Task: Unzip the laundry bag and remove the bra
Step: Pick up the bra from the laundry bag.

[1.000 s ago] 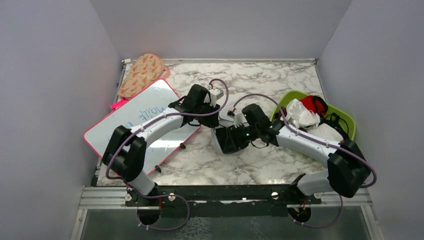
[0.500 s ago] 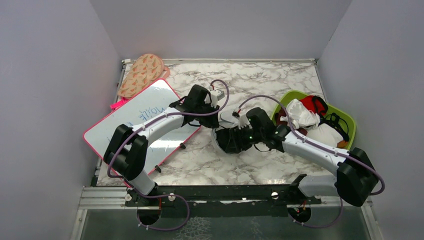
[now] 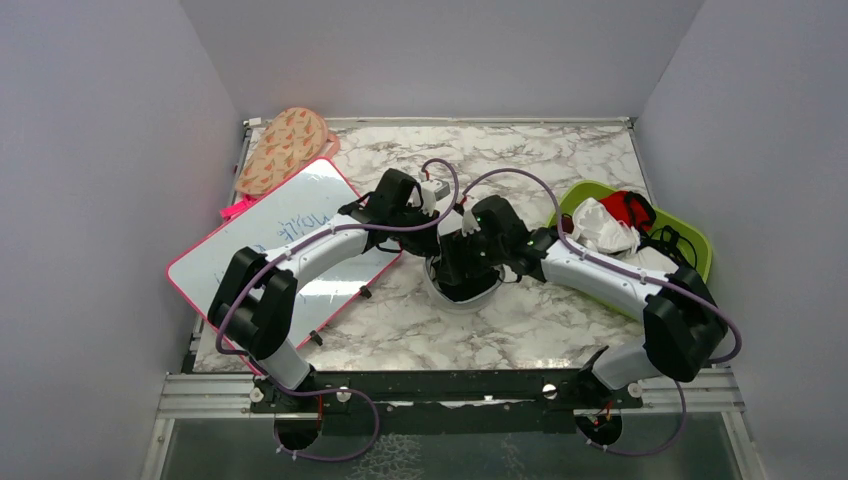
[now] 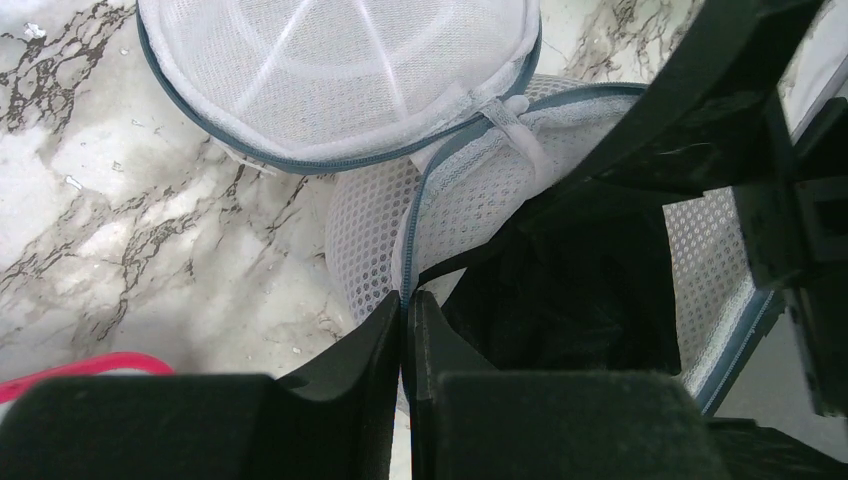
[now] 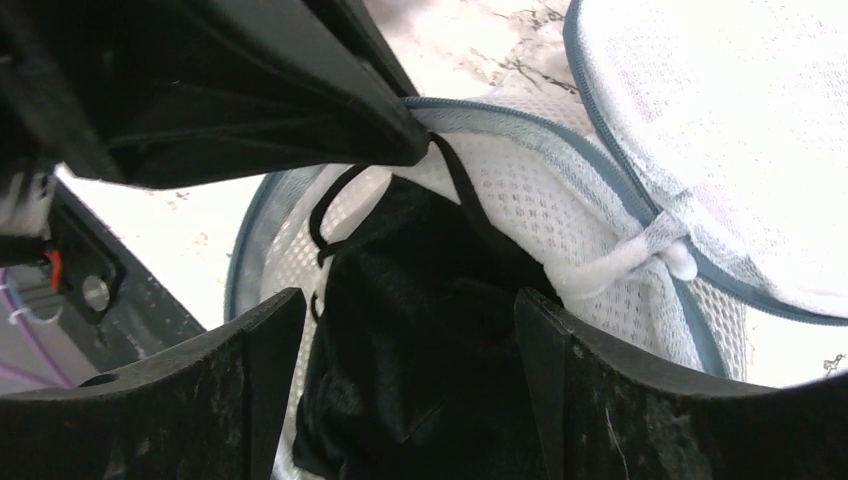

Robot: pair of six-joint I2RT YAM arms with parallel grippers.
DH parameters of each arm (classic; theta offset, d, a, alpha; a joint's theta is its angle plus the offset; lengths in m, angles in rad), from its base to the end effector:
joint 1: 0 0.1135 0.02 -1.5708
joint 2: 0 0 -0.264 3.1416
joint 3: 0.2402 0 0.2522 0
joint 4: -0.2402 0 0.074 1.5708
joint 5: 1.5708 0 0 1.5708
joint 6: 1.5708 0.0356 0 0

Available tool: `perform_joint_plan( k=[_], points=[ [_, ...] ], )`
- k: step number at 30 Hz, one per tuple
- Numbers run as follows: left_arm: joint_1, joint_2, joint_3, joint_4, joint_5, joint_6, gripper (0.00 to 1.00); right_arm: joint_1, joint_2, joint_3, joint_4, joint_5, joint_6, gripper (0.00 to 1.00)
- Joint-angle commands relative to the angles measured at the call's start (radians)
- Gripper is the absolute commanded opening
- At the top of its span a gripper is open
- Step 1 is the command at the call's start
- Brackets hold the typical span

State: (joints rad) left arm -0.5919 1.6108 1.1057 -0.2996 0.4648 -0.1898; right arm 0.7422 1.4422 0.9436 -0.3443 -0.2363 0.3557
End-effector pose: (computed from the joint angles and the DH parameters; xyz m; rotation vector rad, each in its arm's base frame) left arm 0.2793 -0.2070 0.2350 0.7186 2.3552 -0.9127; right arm 0.2171 0.2104 0.2298 -0.5992 2.4652 0.7604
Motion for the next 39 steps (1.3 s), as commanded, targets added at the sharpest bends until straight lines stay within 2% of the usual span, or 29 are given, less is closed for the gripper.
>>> perform_joint_plan(
  k=[1, 13, 16, 18, 21, 23, 25, 28, 31, 32, 39],
  points=[
    [0.004, 0.011, 0.027, 0.022, 0.050, -0.008, 0.00, 0.033, 0.043, 0.045, -0.014, 0.138, 0.041, 0.77],
    [0.004, 0.018, 0.027, 0.024, 0.066, -0.011, 0.00, 0.137, 0.176, 0.113, -0.078, 0.413, 0.163, 0.83],
    [0.004, 0.017, 0.028, 0.025, 0.057, -0.008, 0.00, 0.150, 0.215, 0.131, -0.128, 0.516, 0.177, 0.82],
    [0.003, 0.015, 0.027, 0.025, 0.056, -0.008, 0.00, 0.151, 0.211, 0.103, -0.106, 0.525, 0.169, 0.78],
    [0.004, 0.015, 0.027, 0.022, 0.042, -0.004, 0.00, 0.151, 0.192, 0.077, -0.064, 0.489, 0.144, 0.68],
    [0.004, 0.015, 0.029, 0.022, 0.041, -0.004, 0.00, 0.151, 0.174, 0.067, -0.031, 0.455, 0.128, 0.55],
    [0.003, 0.013, 0.028, 0.021, 0.040, -0.002, 0.00, 0.151, 0.157, 0.065, -0.017, 0.445, 0.123, 0.46],
    [0.003, 0.010, 0.027, 0.021, 0.028, 0.000, 0.00, 0.151, 0.117, 0.066, -0.006, 0.436, 0.112, 0.28],
    [0.004, 0.006, 0.028, 0.021, 0.024, 0.000, 0.00, 0.151, 0.058, 0.055, 0.011, 0.422, 0.090, 0.06],
    [0.004, 0.004, 0.027, 0.021, 0.026, 0.000, 0.00, 0.151, 0.038, 0.050, 0.019, 0.415, 0.081, 0.02],
    [0.004, -0.022, 0.021, 0.026, 0.001, 0.007, 0.00, 0.151, -0.113, 0.015, 0.055, 0.394, 0.024, 0.01]
  ],
)
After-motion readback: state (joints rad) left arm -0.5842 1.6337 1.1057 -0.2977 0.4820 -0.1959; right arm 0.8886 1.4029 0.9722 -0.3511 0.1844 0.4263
